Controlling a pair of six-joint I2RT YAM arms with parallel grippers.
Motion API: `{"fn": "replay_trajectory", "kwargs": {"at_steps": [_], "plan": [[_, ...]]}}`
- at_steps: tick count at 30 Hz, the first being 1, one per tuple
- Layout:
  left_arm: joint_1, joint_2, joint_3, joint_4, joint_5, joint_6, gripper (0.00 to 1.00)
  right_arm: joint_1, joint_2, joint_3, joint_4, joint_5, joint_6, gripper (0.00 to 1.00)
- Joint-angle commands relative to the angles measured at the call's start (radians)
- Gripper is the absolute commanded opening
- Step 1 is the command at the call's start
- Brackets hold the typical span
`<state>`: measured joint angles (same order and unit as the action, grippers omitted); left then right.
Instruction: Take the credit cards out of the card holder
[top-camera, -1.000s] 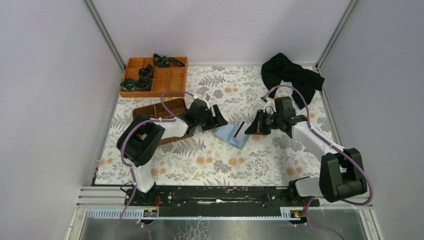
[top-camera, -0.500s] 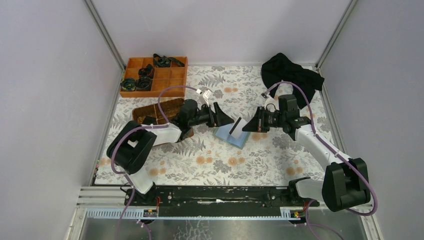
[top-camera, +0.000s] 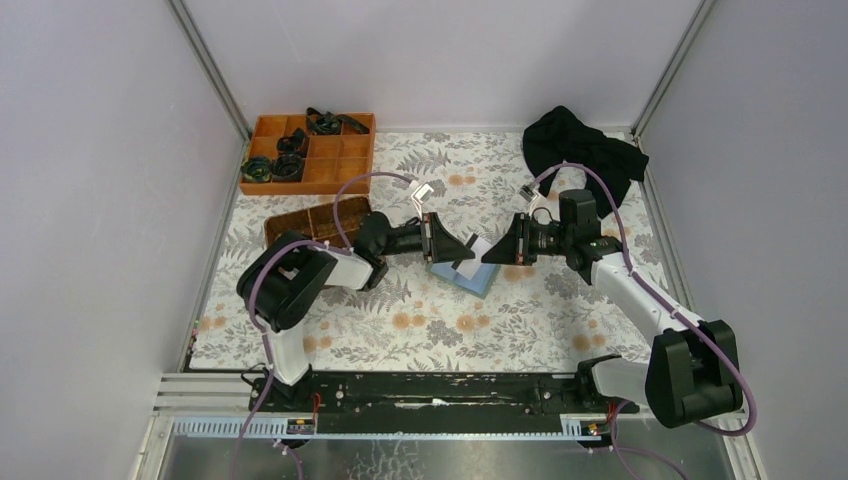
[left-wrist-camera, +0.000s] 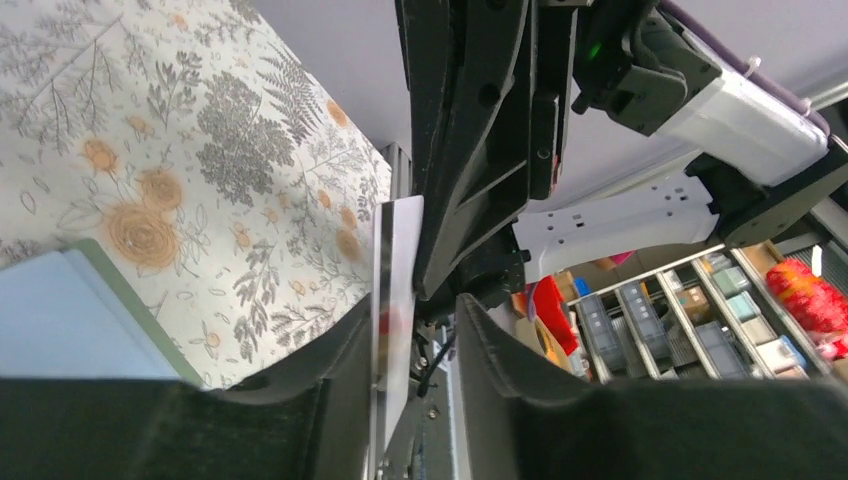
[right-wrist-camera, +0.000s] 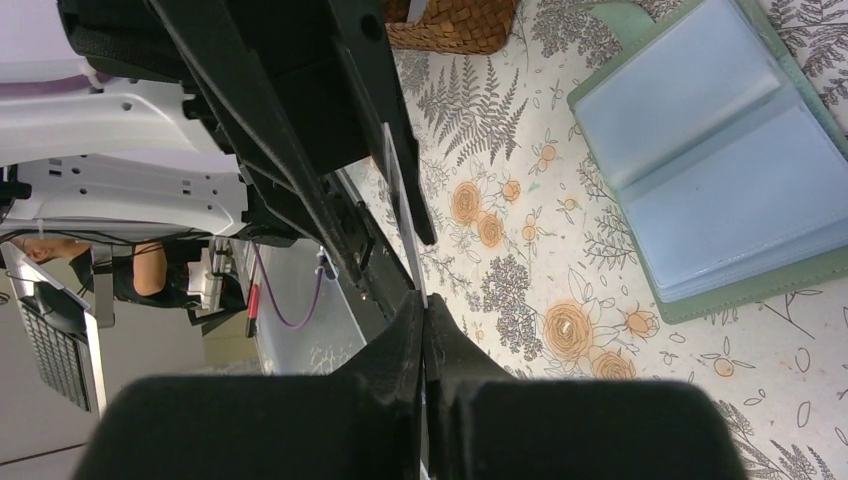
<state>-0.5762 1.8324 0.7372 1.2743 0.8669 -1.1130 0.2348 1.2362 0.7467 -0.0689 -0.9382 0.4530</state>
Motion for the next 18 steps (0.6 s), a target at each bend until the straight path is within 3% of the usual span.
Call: {"fn": "replay_trajectory", "kwargs": {"at_steps": [1, 7, 11, 12, 16, 18], "plan": [[-0.004, 0.026, -0.001, 0.231, 0.064, -0.103, 0.33, -0.003, -0.030, 0.007, 0.035, -0.022, 0.006, 0.00], [-0.002, 0.046, -0.001, 0.259, 0.076, -0.128, 0.00, -0.003, -0.017, 0.008, 0.036, -0.025, 0.002, 0.00], [-0.001, 0.055, -0.002, 0.265, 0.068, -0.133, 0.00, -0.004, -0.023, 0.010, 0.040, -0.005, 0.005, 0.00], [0.001, 0.058, -0.002, 0.264, 0.062, -0.135, 0.00, -0.004, -0.026, 0.011, 0.036, 0.011, 0.004, 0.06], [0.028, 0.034, -0.030, 0.241, 0.015, -0.127, 0.00, -0.004, -0.061, 0.021, -0.021, 0.183, -0.009, 0.51], [0.046, -0.023, -0.069, 0.193, -0.045, -0.092, 0.00, -0.004, -0.081, 0.027, -0.053, 0.296, -0.023, 0.60]]}}
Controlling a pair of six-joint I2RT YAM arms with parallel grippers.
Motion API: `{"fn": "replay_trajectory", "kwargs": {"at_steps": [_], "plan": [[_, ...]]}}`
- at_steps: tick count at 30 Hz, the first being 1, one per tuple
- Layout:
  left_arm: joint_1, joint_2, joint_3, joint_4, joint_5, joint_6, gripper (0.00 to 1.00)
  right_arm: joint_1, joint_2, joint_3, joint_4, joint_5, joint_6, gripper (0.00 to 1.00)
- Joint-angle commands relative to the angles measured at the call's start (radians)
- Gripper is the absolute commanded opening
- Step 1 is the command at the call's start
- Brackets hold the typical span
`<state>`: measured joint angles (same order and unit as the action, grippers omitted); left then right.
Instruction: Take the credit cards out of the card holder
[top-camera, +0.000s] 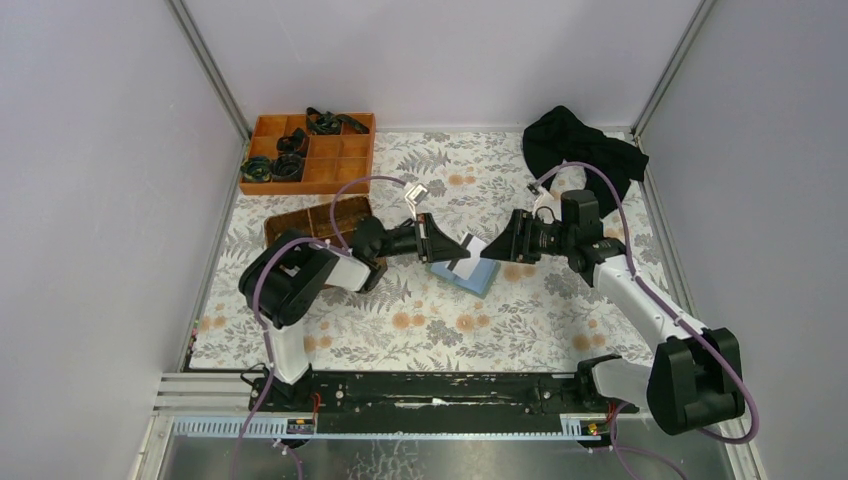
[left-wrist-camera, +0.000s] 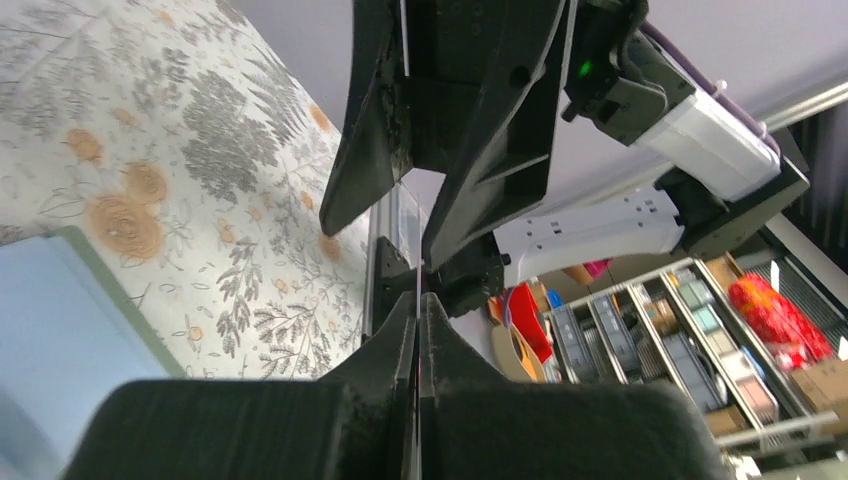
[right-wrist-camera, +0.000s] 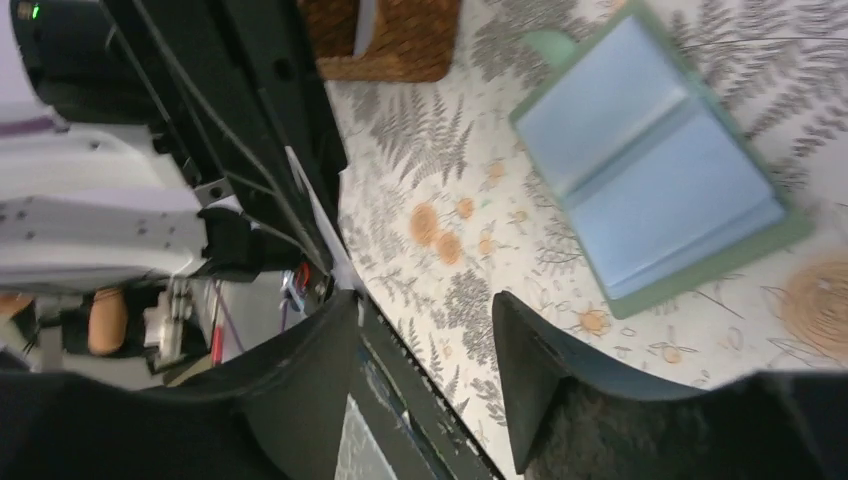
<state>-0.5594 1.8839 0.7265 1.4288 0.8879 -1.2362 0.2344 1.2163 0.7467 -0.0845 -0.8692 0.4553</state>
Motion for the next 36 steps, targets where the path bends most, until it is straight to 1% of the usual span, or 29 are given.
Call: {"fn": "replay_trajectory", "kwargs": {"at_steps": [1, 2, 4, 6, 7, 8, 11, 14, 18, 22, 27, 30, 36], "plan": [[0.035, -0.124, -0.073, -0.033, -0.101, 0.066, 0.00, -0.004, -0.065, 0.026, -0.043, 0.261, -0.031, 0.62], [0.038, -0.180, -0.085, -0.159, -0.155, 0.120, 0.00, -0.004, -0.060, 0.027, -0.044, 0.275, -0.034, 0.63], [0.027, -0.311, -0.082, -0.495, -0.314, 0.276, 0.00, -0.004, -0.025, 0.038, -0.057, 0.264, -0.044, 0.63], [0.011, -0.441, -0.058, -0.839, -0.562, 0.386, 0.00, -0.004, 0.020, 0.030, -0.038, 0.203, -0.030, 0.63], [0.009, -0.489, -0.029, -1.015, -0.688, 0.413, 0.00, -0.004, 0.040, 0.014, -0.005, 0.164, -0.013, 0.63], [0.010, -0.523, -0.001, -1.145, -0.821, 0.433, 0.00, -0.004, 0.059, -0.006, 0.044, 0.126, 0.005, 0.63], [0.016, -0.562, 0.096, -1.462, -1.015, 0.472, 0.00, -0.004, 0.090, -0.053, 0.127, 0.085, 0.051, 0.64], [0.024, -0.564, 0.155, -1.635, -1.122, 0.469, 0.00, -0.002, 0.120, -0.052, 0.141, 0.036, 0.065, 0.64], [0.029, -0.572, 0.198, -1.795, -1.238, 0.442, 0.00, -0.002, 0.129, -0.042, 0.162, 0.011, 0.086, 0.65], [0.071, -0.583, 0.213, -1.882, -1.272, 0.444, 0.00, -0.003, 0.132, -0.046, 0.171, 0.006, 0.088, 0.65], [0.125, -0.586, 0.227, -1.898, -1.268, 0.486, 0.00, -0.003, 0.140, -0.068, 0.196, -0.009, 0.104, 0.65], [0.153, -0.556, 0.236, -1.885, -1.237, 0.508, 0.00, -0.002, 0.151, -0.069, 0.198, -0.012, 0.106, 0.66], [0.171, -0.484, 0.266, -1.860, -1.197, 0.576, 0.00, -0.002, 0.175, -0.057, 0.202, -0.016, 0.106, 0.66]]}}
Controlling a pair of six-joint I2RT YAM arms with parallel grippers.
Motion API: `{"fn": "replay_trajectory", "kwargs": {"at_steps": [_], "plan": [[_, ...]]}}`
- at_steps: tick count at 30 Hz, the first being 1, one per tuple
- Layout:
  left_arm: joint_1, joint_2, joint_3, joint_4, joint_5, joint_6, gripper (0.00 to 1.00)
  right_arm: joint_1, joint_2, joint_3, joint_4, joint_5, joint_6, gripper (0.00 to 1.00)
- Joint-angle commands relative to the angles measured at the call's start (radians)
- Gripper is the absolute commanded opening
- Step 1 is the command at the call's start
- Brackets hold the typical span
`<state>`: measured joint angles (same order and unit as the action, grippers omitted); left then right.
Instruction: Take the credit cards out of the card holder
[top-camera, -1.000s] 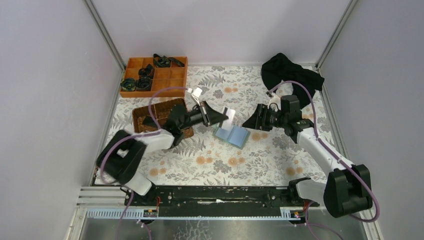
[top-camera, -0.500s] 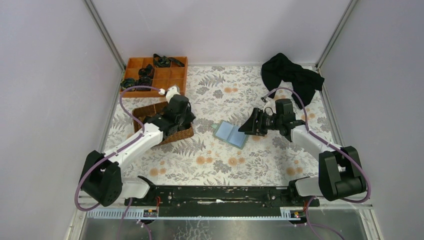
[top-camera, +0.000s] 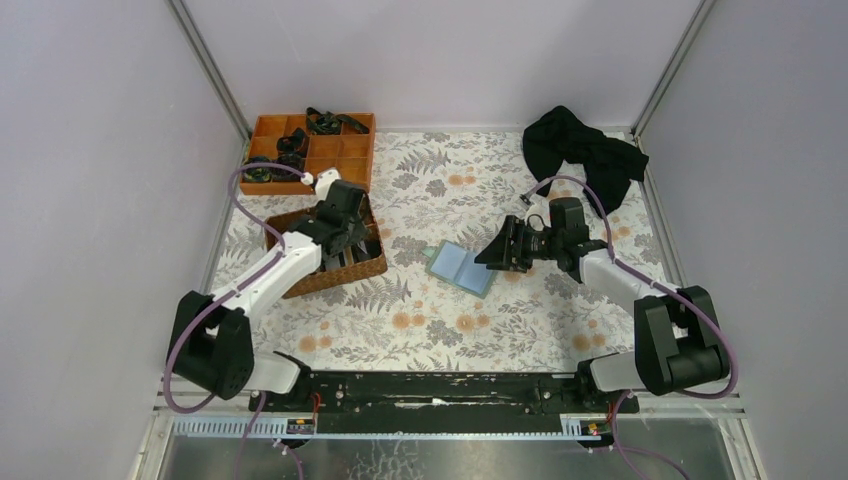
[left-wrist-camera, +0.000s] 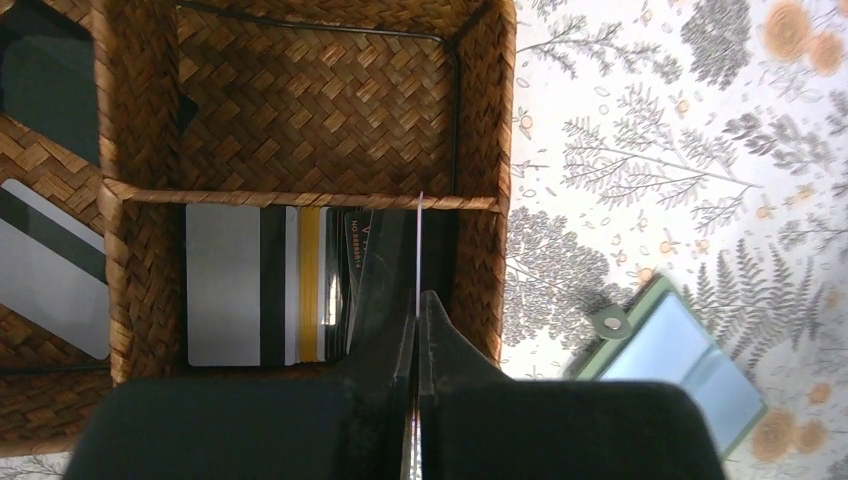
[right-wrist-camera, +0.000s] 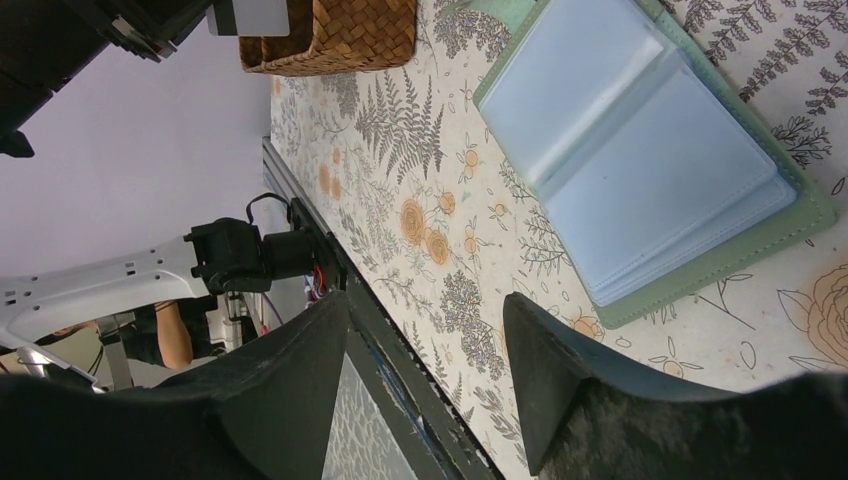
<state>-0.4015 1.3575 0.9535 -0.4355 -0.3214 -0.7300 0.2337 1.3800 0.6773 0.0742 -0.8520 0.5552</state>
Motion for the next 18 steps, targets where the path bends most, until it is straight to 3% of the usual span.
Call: {"fn": "replay_trajectory", "kwargs": {"at_steps": [1, 18], "plan": [[0.015, 0.051, 0.045, 0.004, 0.014, 0.082, 0.00, -0.001, 0.015, 0.016, 0.044, -0.036, 0.006, 0.66], [0.030, 0.086, 0.034, 0.035, 0.113, 0.087, 0.00, -0.002, 0.035, 0.024, 0.032, -0.038, 0.003, 0.66]]}}
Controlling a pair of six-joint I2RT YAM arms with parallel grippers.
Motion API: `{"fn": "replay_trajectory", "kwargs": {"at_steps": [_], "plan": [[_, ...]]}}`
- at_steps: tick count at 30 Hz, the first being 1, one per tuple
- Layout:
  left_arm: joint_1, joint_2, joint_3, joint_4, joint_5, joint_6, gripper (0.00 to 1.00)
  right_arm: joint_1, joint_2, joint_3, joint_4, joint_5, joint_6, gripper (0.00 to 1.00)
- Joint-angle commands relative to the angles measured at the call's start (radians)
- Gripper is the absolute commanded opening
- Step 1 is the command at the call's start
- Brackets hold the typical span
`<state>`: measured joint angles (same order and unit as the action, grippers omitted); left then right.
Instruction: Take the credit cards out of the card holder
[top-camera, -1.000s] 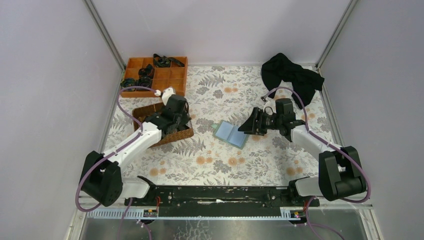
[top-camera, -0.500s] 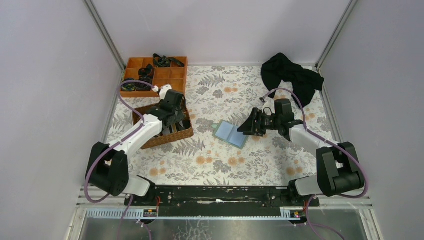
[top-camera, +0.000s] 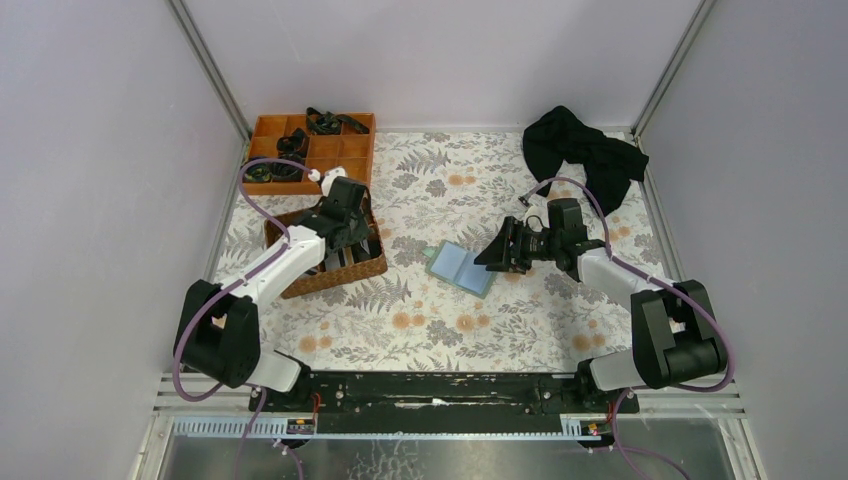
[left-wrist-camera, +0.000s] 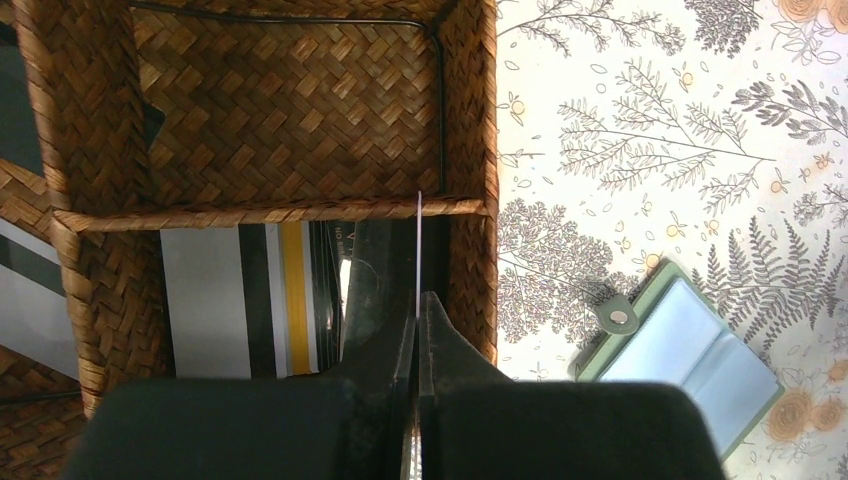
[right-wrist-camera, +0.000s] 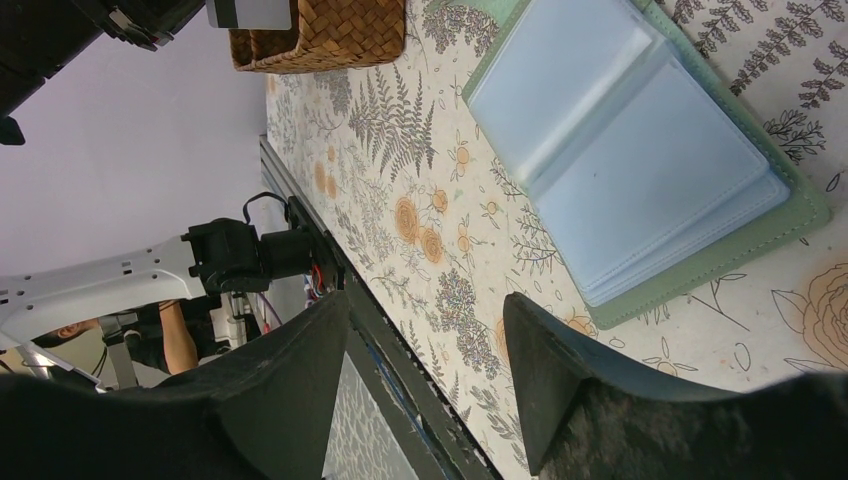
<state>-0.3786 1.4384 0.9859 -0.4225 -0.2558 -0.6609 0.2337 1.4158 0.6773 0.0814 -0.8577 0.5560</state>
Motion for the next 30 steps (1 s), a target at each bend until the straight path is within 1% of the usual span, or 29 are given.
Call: {"fn": "replay_trajectory", "kwargs": {"at_steps": [1, 8, 30], "plan": [[0.007, 0.001, 0.002, 0.022, 0.050, 0.018, 0.00, -0.001, -0.001, 0.024, 0.025, -0.032, 0.002, 0.66], [0.007, 0.012, -0.012, 0.018, 0.054, 0.016, 0.00, -0.002, 0.012, 0.012, 0.049, -0.038, 0.015, 0.66], [0.006, -0.028, -0.048, 0.012, 0.075, -0.001, 0.00, -0.002, -0.013, -0.005, 0.054, -0.027, 0.011, 0.66]]}}
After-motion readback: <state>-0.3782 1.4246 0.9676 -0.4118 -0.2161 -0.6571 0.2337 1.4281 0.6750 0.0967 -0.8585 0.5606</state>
